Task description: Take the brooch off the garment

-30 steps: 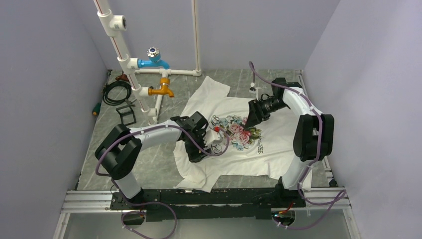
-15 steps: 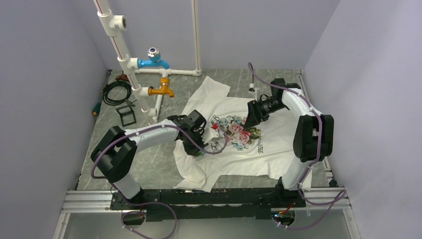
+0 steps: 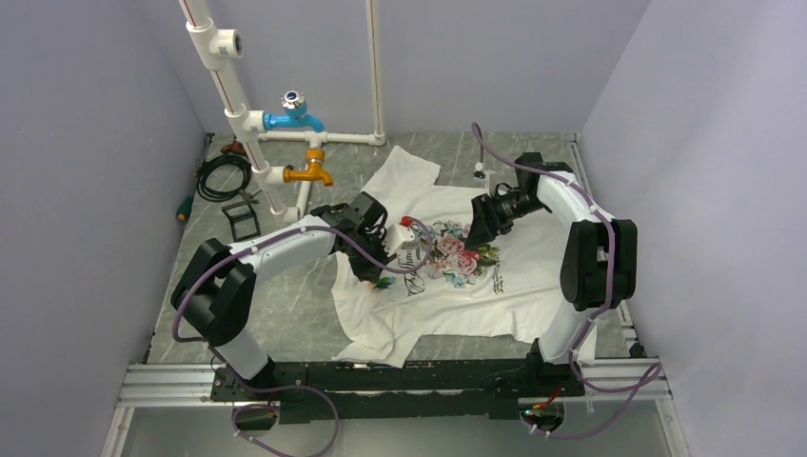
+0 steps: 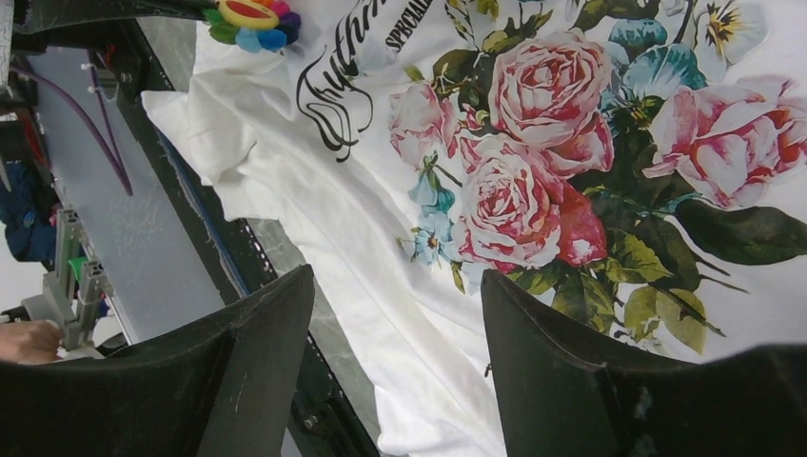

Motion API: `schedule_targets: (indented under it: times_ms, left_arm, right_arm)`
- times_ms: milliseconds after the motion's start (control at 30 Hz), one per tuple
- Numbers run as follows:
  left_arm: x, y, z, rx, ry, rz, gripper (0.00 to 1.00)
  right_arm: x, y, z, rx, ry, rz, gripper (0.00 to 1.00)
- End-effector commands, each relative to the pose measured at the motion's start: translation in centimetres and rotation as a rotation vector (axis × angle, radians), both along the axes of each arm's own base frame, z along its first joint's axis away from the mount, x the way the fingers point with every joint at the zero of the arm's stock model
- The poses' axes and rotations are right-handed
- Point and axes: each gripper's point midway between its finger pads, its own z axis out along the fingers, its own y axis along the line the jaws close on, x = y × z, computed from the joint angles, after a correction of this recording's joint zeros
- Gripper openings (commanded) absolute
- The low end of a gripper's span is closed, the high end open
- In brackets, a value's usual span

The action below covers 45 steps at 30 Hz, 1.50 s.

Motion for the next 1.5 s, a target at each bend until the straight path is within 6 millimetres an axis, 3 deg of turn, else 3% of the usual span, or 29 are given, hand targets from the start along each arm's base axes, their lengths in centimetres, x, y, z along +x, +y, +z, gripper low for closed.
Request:
schedule_targets:
  times_ms: [0,333,600,833,1100,1467]
  left_arm:
    - [0.6,-1.1,1.1,-0.056,-0.005,-0.023,0.0]
    - [-0.3,-0.5,1.2,-0.1,-0.014,-0.062,0.0]
    - [0.8,-0.2,1.9,-0.156,0.036,0.013,0.0]
    - [0.9,-1.0,3.0,-0.192,0.065,-0.004,0.0]
    - [0.9,-1.4,3.2,-0.212,0.13,-0.012,0.0]
    - [1.3,-2.1,2.7,-0.231,0.238,0.009,0.0]
  right_arm:
    - [0.1,0.3,1.4,0.02,-0.068,0.011,0.68]
    - [-0.4,1.8,1.2,0.082,-0.047,0.002,0.66]
    - [-0.7,3.4,1.7,0.15,-0.1,0.016,0.64]
    - [-1.2,5.9,3.6,0.26,-0.399,0.083,0.65]
    - [-2.9,9.5,4.1,0.288,-0.799,0.241,0.57]
    - [-6.6,12.1,1.4,0.244,-1.102,0.441,0.53]
